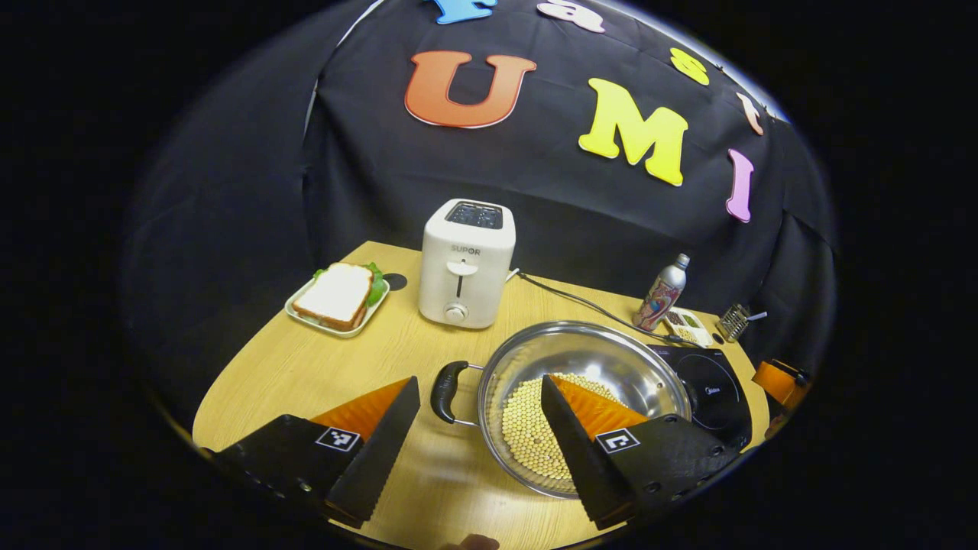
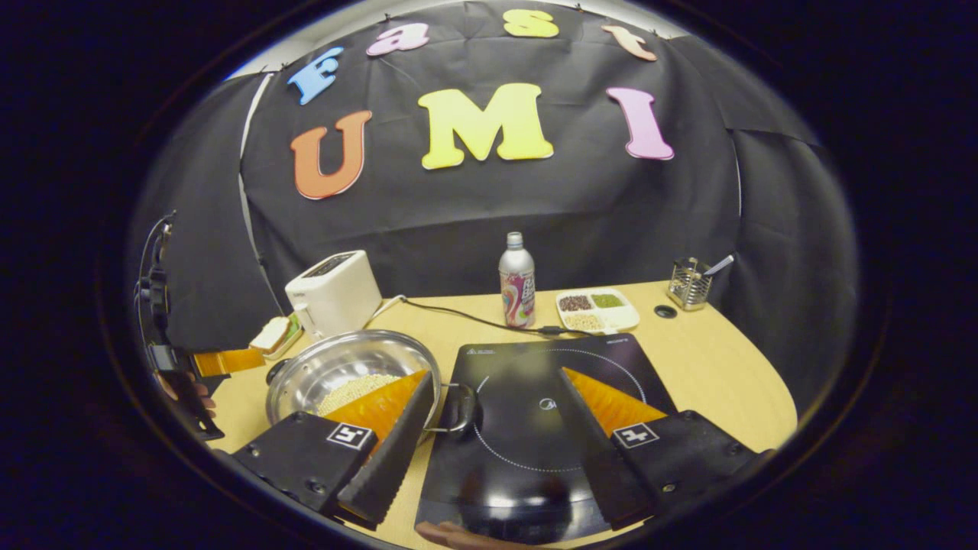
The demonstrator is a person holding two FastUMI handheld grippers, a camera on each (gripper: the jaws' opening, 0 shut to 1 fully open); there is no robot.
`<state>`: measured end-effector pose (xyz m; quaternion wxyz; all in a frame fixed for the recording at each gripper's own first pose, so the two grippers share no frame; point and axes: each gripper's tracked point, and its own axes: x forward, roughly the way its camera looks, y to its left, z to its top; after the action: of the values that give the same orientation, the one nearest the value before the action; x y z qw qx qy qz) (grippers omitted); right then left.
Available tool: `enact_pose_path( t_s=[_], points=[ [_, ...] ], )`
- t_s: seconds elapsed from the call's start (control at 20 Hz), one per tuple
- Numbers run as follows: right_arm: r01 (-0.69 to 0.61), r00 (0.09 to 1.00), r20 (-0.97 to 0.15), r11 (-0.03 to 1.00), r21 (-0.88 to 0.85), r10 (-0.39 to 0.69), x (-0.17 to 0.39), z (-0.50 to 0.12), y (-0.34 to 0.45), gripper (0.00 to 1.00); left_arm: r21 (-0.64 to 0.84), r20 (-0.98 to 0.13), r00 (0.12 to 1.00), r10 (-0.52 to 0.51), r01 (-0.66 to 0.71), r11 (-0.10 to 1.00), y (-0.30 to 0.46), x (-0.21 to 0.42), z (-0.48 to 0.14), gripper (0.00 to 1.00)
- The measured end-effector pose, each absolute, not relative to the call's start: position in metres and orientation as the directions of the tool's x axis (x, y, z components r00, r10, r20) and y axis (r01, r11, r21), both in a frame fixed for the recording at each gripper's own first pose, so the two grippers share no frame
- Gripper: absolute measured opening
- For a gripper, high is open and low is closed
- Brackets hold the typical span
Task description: First push the handle of the pot to place it horizontally, then grasp the pot with both hands and set it on the induction cooktop.
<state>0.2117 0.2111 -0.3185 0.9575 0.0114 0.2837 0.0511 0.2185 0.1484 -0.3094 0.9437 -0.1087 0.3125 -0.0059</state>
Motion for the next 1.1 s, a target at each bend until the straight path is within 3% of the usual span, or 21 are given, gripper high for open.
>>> enact_pose_path(
  t_s=[0.4,0.45,0.5,0.55,0.6,0.65,0.7,0.75,0.85,0.9,0.95,1.0,1.05,1.1],
  points=[
    [-0.138,0.774,-0.623,0.990,0.008,0.113,0.240,-0.383,0.258,0.97,-0.120,-0.687,0.722,-0.077,-0.008,0.993,0.161,0.250,-0.379,0.95],
    [-0.131,0.763,-0.638,0.991,0.005,0.104,0.242,-0.393,0.259,0.97,-0.127,-0.697,0.712,-0.089,0.000,0.992,0.159,0.252,-0.385,0.82],
    [-0.126,0.754,-0.649,0.992,0.006,0.100,0.244,-0.400,0.260,0.96,-0.130,-0.706,0.701,-0.099,0.008,0.991,0.158,0.252,-0.390,0.94],
    [-0.122,0.745,-0.661,0.993,0.002,0.093,0.246,-0.406,0.260,1.00,-0.108,-0.720,0.688,-0.087,0.012,0.994,0.161,0.253,-0.396,0.89],
    [-0.119,0.736,-0.672,0.993,-0.004,0.085,0.247,-0.414,0.260,0.96,-0.114,-0.732,0.673,-0.104,0.029,0.993,0.156,0.254,-0.402,0.86],
    [-0.115,0.722,-0.688,0.993,-0.014,0.073,0.248,-0.420,0.260,0.96,-0.125,-0.733,0.670,-0.118,0.038,0.991,0.153,0.252,-0.400,0.90],
    [-0.114,0.714,-0.697,0.993,-0.016,0.070,0.248,-0.425,0.260,1.00,-0.124,-0.731,0.672,-0.114,0.034,0.992,0.152,0.255,-0.400,0.73],
    [-0.119,0.705,-0.705,0.993,-0.007,0.080,0.248,-0.428,0.262,0.95,-0.120,-0.738,0.665,-0.119,0.044,0.992,0.153,0.253,-0.400,0.67],
    [-0.113,0.707,-0.705,0.993,-0.035,0.056,0.251,-0.430,0.257,0.87,-0.124,-0.737,0.664,-0.126,0.050,0.991,0.152,0.254,-0.399,0.65],
    [-0.108,0.711,-0.702,0.993,-0.043,0.047,0.249,-0.426,0.256,0.76,-0.123,-0.738,0.663,-0.126,0.051,0.991,0.153,0.253,-0.399,0.75],
    [-0.110,0.712,-0.700,0.993,-0.038,0.052,0.252,-0.431,0.256,0.68,-0.121,-0.739,0.662,-0.123,0.049,0.991,0.153,0.254,-0.399,0.66],
    [-0.118,0.710,-0.702,0.992,-0.043,0.054,0.252,-0.432,0.257,0.70,-0.119,-0.741,0.661,-0.122,0.050,0.992,0.152,0.253,-0.399,0.75],
    [-0.120,0.709,-0.703,0.992,-0.045,0.054,0.252,-0.430,0.258,0.67,-0.115,-0.739,0.663,-0.118,0.047,0.992,0.152,0.253,-0.397,0.65],
    [-0.119,0.711,-0.701,0.992,-0.042,0.055,0.253,-0.431,0.258,0.65,-0.115,-0.741,0.661,-0.117,0.047,0.992,0.152,0.253,-0.399,0.63]
  ],
)
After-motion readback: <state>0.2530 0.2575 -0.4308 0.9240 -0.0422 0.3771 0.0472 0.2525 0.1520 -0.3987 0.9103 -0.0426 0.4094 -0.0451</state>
